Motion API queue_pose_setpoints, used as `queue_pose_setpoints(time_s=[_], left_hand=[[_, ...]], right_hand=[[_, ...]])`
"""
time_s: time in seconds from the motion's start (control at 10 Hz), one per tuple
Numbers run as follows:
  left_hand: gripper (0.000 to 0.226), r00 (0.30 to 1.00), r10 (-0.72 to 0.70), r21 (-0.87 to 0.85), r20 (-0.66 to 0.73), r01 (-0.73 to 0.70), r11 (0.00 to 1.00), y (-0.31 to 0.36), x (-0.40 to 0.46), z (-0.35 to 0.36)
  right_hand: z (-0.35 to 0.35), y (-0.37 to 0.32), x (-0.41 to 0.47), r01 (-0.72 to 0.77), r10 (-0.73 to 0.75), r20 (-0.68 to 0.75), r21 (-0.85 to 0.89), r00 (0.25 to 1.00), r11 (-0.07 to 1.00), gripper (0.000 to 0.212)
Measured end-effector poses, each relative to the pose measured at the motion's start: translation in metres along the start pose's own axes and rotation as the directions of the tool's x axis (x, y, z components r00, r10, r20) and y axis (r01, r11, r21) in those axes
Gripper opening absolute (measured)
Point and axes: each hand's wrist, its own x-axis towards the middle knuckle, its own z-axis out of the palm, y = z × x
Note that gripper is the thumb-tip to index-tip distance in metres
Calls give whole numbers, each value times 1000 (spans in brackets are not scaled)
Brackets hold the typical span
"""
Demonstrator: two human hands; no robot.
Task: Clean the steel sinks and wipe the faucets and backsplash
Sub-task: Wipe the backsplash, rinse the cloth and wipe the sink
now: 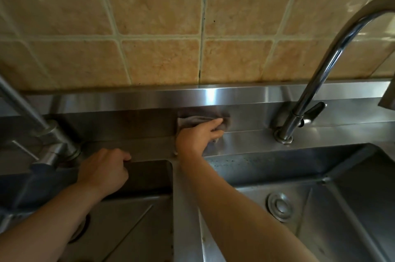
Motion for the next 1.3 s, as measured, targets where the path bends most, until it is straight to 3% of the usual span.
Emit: queue_pose_setpoints(time_s=[0.1, 0.2, 0.3, 0.4, 0.6, 0.7, 0.9, 1.0, 1.1, 1.2, 1.3], left_hand=[[49, 999, -15, 0, 36, 15, 1000, -1, -2, 0], [51, 998, -17, -13, 58, 18, 1000, 3, -4, -1], [50, 999, -5, -32, 46, 6, 999, 5, -2, -1], [50, 999, 10, -56, 50, -7, 998, 3, -4, -3], [58, 992, 122, -34, 37, -121, 992, -15, -11, -2], [61, 998, 65, -6, 1, -65, 998, -33, -13, 6], [57, 999, 29, -40, -33, -31, 999, -44, -7, 9], [55, 1000, 14, -62, -22, -15, 998, -47, -3, 8], [55, 1000, 8, -88, -6, -8, 996, -51, -4, 10], [58, 999, 45, -109, 3, -44, 993, -56, -2, 11], [62, 995, 90, -158, 35, -83, 984, -61, -5, 10]], right_hand=[[-37, 5, 25, -102, 101, -17, -162, 995, 982, 71], [-82, 11, 72, -218, 159, -231, -260, 960, 941, 80], [-102, 10, 86, -218, 157, -262, -225, 952, 950, 85], [-109, 15, 77, -183, 137, -210, -219, 968, 958, 74], [-136, 15, 48, 118, -186, -142, -386, 972, 915, 56], [-147, 28, 55, 43, -131, -73, -699, 989, 714, 54], [-130, 51, 67, 79, -116, 21, -849, 993, 522, 39], [-88, 44, 36, 158, -78, 138, -894, 987, 419, 40], [-22, 36, -14, 442, -125, 431, -799, 894, 408, 45], [20, 25, -37, 601, -158, 597, -681, 786, 418, 50], [6, 29, -30, 703, -161, 699, -619, 696, 351, 56]])
